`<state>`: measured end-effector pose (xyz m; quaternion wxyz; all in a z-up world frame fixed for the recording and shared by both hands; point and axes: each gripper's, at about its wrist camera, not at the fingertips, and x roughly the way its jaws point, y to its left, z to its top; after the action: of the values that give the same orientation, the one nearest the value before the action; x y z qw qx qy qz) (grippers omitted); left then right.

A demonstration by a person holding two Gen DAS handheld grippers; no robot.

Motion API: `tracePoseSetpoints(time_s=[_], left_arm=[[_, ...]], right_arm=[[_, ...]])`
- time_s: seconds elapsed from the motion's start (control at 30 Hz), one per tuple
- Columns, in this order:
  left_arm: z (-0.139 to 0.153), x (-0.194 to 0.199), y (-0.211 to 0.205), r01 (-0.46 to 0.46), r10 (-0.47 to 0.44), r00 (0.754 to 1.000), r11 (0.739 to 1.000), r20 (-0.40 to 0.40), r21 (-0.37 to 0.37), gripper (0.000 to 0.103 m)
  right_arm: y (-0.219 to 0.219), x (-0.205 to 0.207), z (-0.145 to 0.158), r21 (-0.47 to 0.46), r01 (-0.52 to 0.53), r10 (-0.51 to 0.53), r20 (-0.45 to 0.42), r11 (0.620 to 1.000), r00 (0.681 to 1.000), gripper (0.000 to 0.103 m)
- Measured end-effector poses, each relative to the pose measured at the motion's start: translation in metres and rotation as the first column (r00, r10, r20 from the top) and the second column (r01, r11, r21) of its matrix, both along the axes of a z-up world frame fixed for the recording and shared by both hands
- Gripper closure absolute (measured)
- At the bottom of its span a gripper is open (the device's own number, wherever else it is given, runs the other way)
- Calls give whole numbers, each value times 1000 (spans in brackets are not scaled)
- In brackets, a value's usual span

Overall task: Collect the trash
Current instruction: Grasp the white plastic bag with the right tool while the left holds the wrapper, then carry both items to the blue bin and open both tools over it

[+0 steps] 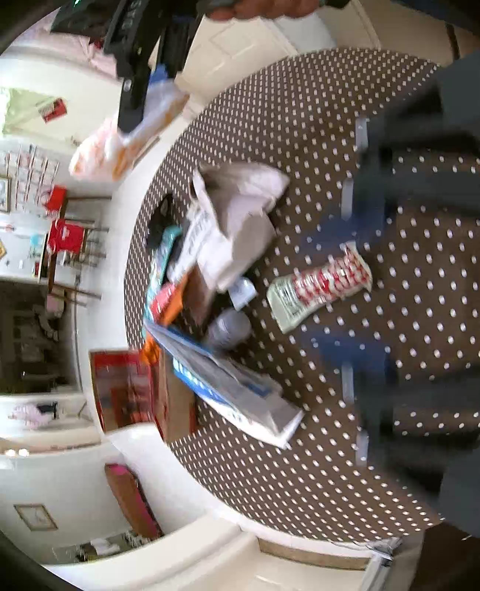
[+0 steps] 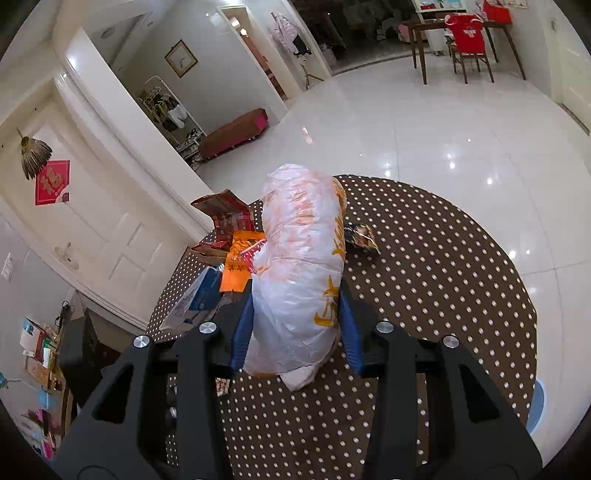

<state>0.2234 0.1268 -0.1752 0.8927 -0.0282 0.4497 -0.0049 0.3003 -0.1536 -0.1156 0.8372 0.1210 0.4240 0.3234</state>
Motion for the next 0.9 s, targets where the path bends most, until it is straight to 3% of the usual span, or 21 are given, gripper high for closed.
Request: tracePoseSetpoints(time_s=[0.1, 0.2, 0.23, 0.27, 0.33, 0.4, 0.67, 0.8, 0.9], left_arm=[[-10, 4, -1, -1, 2, 999, 1000, -34, 20, 30], [-21, 10, -7, 13, -9, 999, 998, -51, 69, 59], [-21, 10, -10, 26, -23, 998, 997, -50, 73, 81], [-19, 11, -11, 35, -32, 998, 998, -55, 48, 88], [-15, 12, -9, 37, -38, 998, 999, -59, -22, 91], [-8, 10, -14, 39, -39, 999, 999, -31, -5, 91], [49, 0, -47, 131, -122, 987, 988, 102, -82, 91], [69, 12, -91, 238, -221, 963, 966, 156, -101, 91], [80, 23, -143, 354, -330, 925, 928, 187, -116, 91]], right_arm=[[-7, 2, -5, 4, 3, -3, -7, 1000, 1000, 61], [-15, -2, -5, 17, 16, -16, -8, 1000, 1000, 61], [-21, -3, -4, 20, 25, -25, -6, 999, 1000, 61], [-27, -4, -3, 22, 33, -33, -3, 999, 999, 61], [-45, -6, 1, 23, 62, -62, 5, 998, 998, 61], [-58, -12, 5, 27, 88, -88, 13, 996, 996, 61], [-153, -31, 22, 37, 265, -266, 54, 964, 962, 61], [-203, -44, 23, 43, 365, -367, 55, 930, 929, 61], [-245, -57, 17, 42, 452, -453, 43, 891, 890, 61]])
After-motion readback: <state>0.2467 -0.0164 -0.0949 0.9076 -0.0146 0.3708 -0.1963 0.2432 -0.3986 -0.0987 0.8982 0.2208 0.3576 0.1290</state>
